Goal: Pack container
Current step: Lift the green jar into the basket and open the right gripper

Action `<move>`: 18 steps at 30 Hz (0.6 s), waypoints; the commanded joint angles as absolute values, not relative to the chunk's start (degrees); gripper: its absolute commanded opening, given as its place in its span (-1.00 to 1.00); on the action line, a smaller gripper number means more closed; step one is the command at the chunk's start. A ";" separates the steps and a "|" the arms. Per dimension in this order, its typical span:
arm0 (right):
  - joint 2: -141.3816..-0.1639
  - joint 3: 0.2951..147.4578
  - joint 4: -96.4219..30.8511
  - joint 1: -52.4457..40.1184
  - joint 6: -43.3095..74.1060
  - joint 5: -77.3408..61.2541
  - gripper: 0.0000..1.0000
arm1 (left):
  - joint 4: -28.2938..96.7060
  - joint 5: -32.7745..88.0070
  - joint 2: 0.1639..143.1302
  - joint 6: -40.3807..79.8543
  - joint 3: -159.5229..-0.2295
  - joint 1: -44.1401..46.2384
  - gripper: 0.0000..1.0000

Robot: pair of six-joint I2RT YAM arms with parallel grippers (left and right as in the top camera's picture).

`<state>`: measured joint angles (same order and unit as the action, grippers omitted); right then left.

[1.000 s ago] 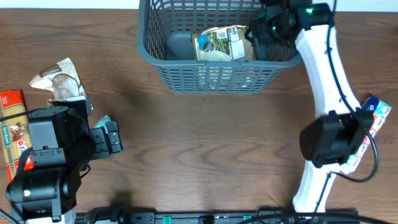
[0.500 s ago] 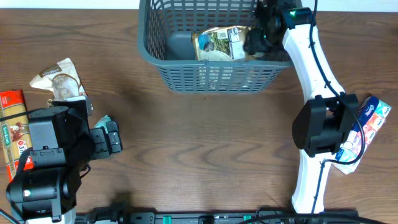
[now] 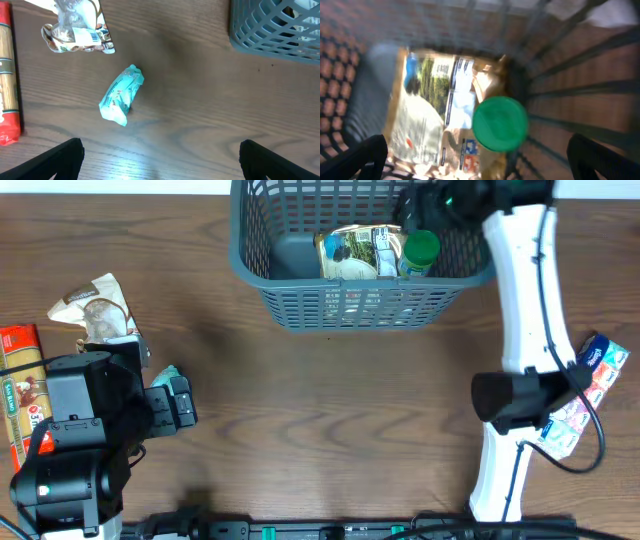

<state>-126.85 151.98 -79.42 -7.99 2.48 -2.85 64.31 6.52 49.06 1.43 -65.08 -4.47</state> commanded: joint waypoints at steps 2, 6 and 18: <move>-121.78 161.49 -86.54 -2.35 13.32 8.19 0.98 | 64.49 6.90 48.97 0.64 -66.28 -4.75 0.97; -119.02 163.13 -97.47 7.62 26.55 9.21 0.98 | 64.47 6.90 48.97 0.64 -66.28 -4.75 0.97; -109.08 145.05 -97.32 34.20 24.36 -0.30 0.98 | 64.45 6.90 48.97 0.64 -66.28 -4.75 0.97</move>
<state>-112.42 149.95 -97.01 29.45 24.16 0.75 64.31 6.52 49.06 1.43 -65.08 -4.47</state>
